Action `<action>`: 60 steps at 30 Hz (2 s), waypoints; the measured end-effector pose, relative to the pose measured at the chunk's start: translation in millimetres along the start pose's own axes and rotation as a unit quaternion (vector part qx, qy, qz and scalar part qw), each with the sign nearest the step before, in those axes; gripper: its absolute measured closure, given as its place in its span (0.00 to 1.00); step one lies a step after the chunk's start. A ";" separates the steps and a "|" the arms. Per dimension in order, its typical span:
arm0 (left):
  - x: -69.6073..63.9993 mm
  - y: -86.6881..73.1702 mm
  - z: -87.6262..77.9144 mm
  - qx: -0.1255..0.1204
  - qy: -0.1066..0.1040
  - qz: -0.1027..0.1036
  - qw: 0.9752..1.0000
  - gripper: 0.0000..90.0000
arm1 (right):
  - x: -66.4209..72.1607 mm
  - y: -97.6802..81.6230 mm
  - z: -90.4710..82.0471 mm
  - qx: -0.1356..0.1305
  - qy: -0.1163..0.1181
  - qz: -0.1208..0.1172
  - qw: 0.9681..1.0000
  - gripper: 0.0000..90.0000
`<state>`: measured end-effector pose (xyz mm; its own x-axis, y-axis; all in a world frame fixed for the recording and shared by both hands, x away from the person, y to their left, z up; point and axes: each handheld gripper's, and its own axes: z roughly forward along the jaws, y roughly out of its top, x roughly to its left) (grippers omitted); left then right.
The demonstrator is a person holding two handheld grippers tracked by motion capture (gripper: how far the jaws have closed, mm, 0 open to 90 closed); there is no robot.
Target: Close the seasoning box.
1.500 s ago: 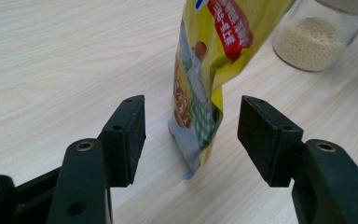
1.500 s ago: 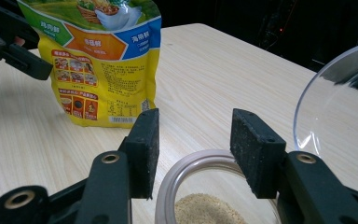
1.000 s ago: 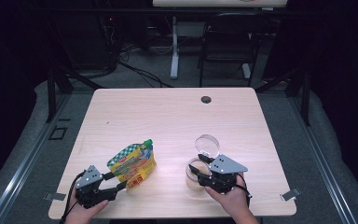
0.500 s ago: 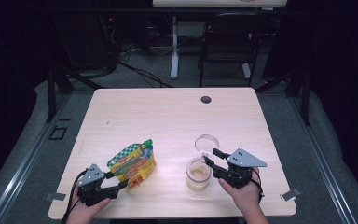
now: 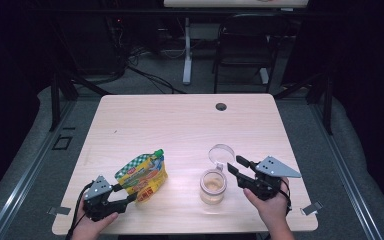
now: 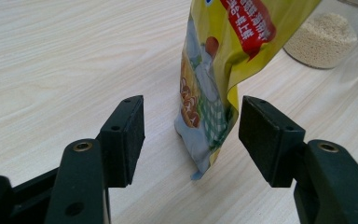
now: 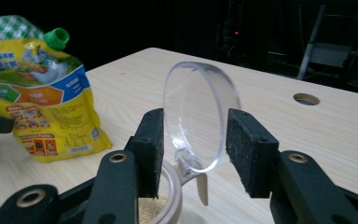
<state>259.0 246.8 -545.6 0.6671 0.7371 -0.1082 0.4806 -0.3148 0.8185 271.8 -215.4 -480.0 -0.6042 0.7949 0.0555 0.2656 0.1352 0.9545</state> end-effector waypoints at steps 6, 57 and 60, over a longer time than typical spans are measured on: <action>0.3 -0.2 0.3 0.001 0.001 0.000 1.000 0.46 | -9.5 -2.6 -2.6 -0.001 -0.022 0.018 1.000 0.63; -2.1 -3.0 -1.0 0.008 0.005 0.002 1.000 0.46 | -4.7 -1.0 15.7 0.028 0.026 0.016 0.999 0.72; -2.3 -2.5 -1.1 0.007 0.004 0.001 1.000 0.46 | -4.6 0.8 15.5 0.036 0.024 0.012 0.999 0.72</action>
<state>255.7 246.6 -546.8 0.6642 0.7405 -0.1020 0.4871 -0.3253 0.8105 286.4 -209.8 -484.1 -0.6313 0.7698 0.0941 0.3337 0.1601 0.9290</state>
